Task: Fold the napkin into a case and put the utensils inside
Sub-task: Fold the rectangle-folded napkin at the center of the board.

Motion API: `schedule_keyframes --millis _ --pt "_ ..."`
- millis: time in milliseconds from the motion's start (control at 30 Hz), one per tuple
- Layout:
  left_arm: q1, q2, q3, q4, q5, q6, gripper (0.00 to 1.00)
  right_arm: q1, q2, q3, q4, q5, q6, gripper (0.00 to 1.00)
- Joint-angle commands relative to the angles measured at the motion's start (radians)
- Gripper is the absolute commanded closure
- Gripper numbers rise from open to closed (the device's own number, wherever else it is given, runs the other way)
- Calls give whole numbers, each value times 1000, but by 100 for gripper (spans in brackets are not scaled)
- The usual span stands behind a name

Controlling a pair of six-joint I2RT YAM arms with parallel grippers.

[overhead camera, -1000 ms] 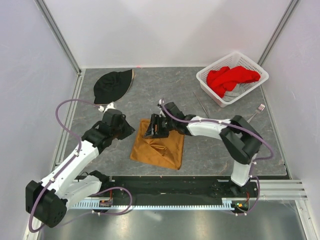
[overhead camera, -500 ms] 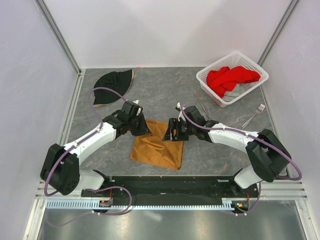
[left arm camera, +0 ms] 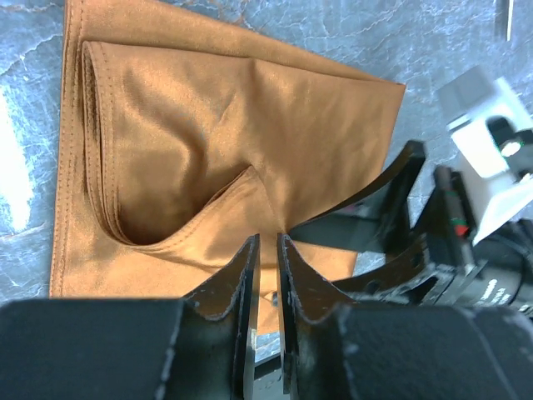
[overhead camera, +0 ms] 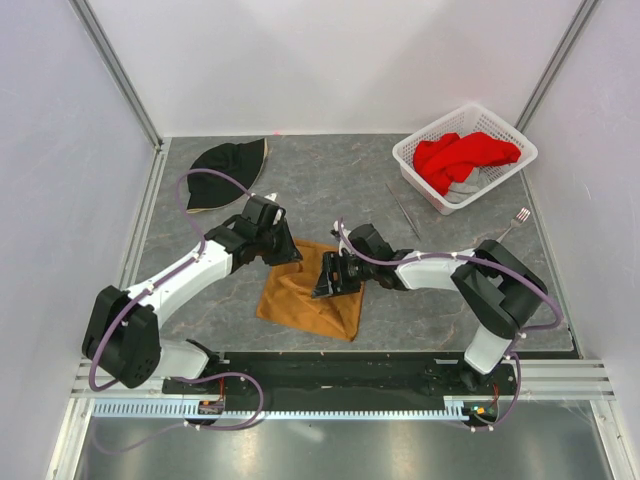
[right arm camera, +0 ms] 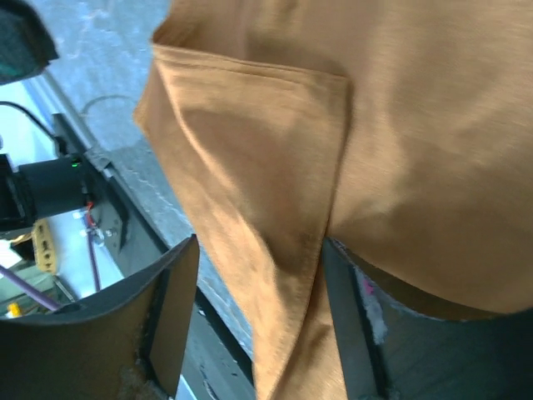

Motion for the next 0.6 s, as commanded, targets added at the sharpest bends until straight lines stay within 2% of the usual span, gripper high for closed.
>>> schedule_keyframes --millis 0,133,200,433,533,567 --pt "11 -40 35 -22 -45 11 80 25 22 23 108 -51 16 36" --pt "23 -98 15 -38 -86 5 80 57 38 60 105 -62 -4 39" --pt "39 -128 11 -52 -98 -3 80 68 67 75 118 -96 -1 45" --pt "82 -241 -17 -95 -118 -2 79 265 57 164 30 -90 -26 45" --pt "88 -226 -8 -109 -108 38 78 219 -29 87 50 -65 29 43" --pt "88 -212 -2 -109 -82 50 78 197 -56 56 117 -74 45 41"
